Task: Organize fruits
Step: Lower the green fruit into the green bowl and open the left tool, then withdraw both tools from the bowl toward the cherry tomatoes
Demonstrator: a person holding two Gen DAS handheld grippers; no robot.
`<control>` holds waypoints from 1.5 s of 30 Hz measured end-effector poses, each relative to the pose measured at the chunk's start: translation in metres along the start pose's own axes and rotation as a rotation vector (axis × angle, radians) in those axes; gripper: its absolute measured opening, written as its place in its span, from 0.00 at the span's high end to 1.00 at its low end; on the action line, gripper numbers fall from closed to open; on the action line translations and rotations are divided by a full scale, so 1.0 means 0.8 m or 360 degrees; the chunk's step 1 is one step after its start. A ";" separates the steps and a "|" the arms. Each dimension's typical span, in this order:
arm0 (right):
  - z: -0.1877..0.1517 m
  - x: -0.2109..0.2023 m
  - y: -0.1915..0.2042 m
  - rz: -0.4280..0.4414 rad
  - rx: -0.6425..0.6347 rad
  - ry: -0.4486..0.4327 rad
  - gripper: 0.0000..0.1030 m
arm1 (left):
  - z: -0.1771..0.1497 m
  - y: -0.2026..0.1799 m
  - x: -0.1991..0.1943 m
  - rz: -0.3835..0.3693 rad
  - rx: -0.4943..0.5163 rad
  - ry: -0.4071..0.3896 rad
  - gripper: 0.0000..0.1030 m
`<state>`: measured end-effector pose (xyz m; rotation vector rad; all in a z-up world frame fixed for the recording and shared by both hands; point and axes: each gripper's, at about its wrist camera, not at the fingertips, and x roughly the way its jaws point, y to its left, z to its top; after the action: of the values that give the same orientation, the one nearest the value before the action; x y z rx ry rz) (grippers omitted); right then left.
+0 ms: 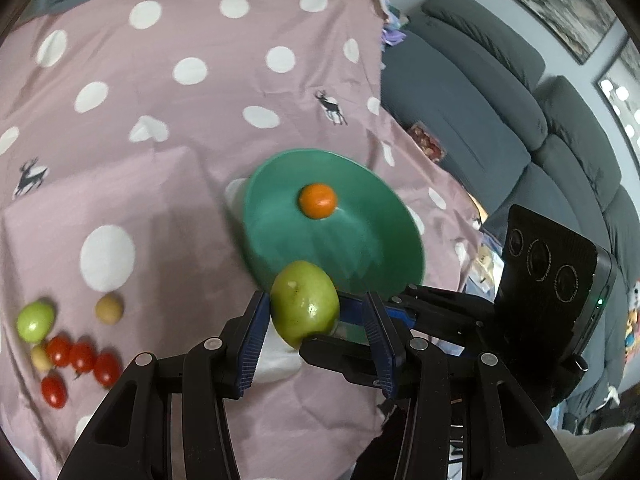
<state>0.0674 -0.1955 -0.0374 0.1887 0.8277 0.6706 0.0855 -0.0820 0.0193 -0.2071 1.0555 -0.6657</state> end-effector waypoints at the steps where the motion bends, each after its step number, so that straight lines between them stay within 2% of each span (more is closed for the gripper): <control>1: 0.000 -0.001 -0.002 -0.0006 0.0008 -0.0009 0.67 | 0.001 -0.003 0.002 -0.0003 0.0008 0.0004 0.54; 13: -0.008 -0.027 -0.042 -0.0102 0.0092 -0.0051 0.67 | 0.018 -0.032 0.042 -0.0066 0.0075 0.0074 0.54; 25: -0.008 -0.025 -0.060 -0.0151 0.0134 -0.0044 0.67 | 0.026 -0.033 0.062 -0.0108 0.0067 0.0116 0.54; 40: -0.011 -0.016 -0.064 -0.0211 0.0158 0.0023 0.64 | 0.020 -0.019 0.080 -0.0120 -0.0066 0.0126 0.54; 41: -0.011 -0.016 -0.065 -0.0226 0.0159 0.0026 0.59 | 0.021 -0.018 0.077 -0.0118 -0.0079 0.0116 0.52; 42: -0.012 -0.017 -0.065 -0.0240 0.0160 0.0029 0.54 | 0.022 -0.016 0.074 -0.0114 -0.0094 0.0102 0.44; 44: -0.013 -0.019 -0.064 -0.0258 0.0156 0.0026 0.52 | 0.022 -0.008 0.061 -0.0090 -0.0137 0.0053 0.31; 45: -0.013 -0.021 -0.063 -0.0263 0.0158 0.0021 0.47 | 0.021 -0.004 0.052 -0.0072 -0.0159 0.0024 0.28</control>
<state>0.0757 -0.2462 -0.0549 0.2032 0.8799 0.4766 0.1121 -0.1117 -0.0013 -0.3137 1.1018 -0.6569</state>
